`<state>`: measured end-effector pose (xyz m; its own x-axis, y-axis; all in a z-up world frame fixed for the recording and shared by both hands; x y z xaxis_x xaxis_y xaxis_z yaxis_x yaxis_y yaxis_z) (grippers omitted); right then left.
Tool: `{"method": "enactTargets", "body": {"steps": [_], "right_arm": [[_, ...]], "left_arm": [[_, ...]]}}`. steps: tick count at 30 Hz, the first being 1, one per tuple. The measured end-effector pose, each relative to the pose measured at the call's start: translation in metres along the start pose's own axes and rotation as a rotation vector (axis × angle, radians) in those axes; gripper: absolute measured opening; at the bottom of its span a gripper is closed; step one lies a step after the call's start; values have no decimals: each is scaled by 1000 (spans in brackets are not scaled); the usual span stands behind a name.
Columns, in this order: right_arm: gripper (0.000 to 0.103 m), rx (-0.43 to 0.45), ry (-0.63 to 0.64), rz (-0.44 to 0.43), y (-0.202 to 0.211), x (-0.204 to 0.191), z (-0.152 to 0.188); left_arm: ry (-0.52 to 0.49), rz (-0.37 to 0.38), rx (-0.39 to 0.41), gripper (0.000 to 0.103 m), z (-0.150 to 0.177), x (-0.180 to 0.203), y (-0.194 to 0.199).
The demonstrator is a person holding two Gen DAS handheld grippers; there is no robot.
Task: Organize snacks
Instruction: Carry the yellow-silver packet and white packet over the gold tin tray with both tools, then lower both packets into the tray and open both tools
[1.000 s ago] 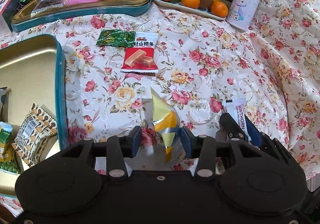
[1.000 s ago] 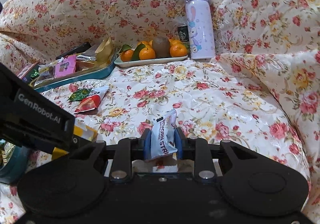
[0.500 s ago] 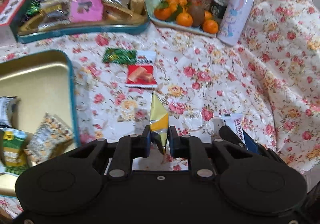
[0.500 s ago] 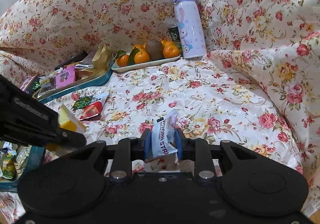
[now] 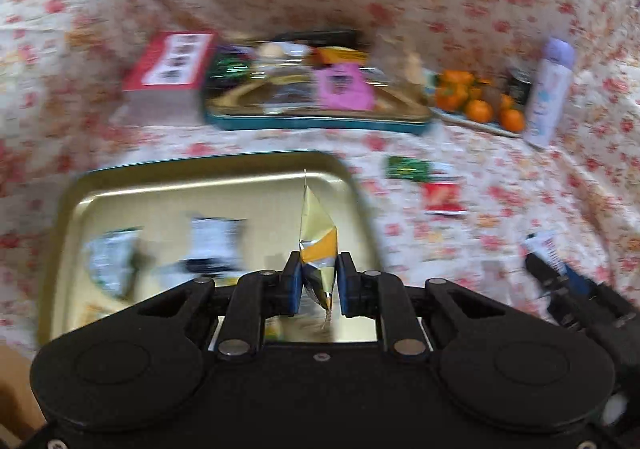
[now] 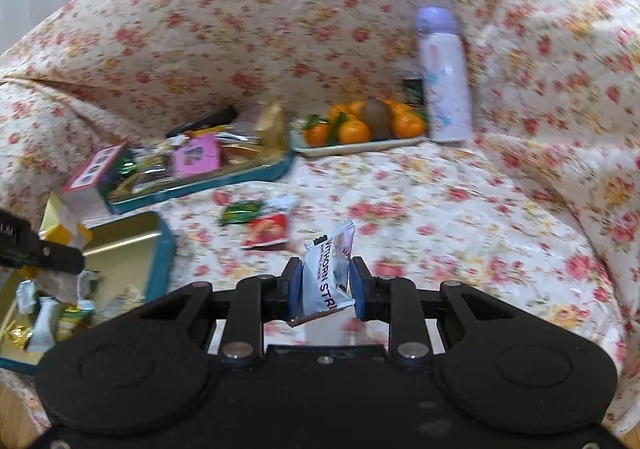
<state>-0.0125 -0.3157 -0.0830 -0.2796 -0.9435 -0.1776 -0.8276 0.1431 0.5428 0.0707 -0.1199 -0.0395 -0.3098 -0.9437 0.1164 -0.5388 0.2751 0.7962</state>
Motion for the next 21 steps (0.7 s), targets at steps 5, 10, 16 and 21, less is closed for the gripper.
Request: {"method": "enactTargets", "body": {"steps": [5, 10, 16, 21], "right_arm": [[27, -10, 41, -70, -1, -44, -5], [27, -28, 96, -138, -3, -88, -6], [27, -45, 168, -188, -8, -131, -7], [27, -59, 193, -210, -19, -157, -9]], "left_arm": [[24, -75, -12, 23, 13, -55, 3], [65, -133, -11, 23, 24, -99, 4], [131, -116, -14, 23, 28, -126, 2], [139, -92, -23, 23, 33, -136, -1]]}}
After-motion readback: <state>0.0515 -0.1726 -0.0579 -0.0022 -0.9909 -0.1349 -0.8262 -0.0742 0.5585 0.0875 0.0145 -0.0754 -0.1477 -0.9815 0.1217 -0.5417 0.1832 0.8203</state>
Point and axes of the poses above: each gripper's, at about its wrist camera, not at the fingertips, and y roughly against the way its jaws point, x to its right, z to its underside, the point moved 7 cm from there along -y, roughly the way its jaws point, and after that the axes turned 1 degree about -z, right-handed, at the moved point
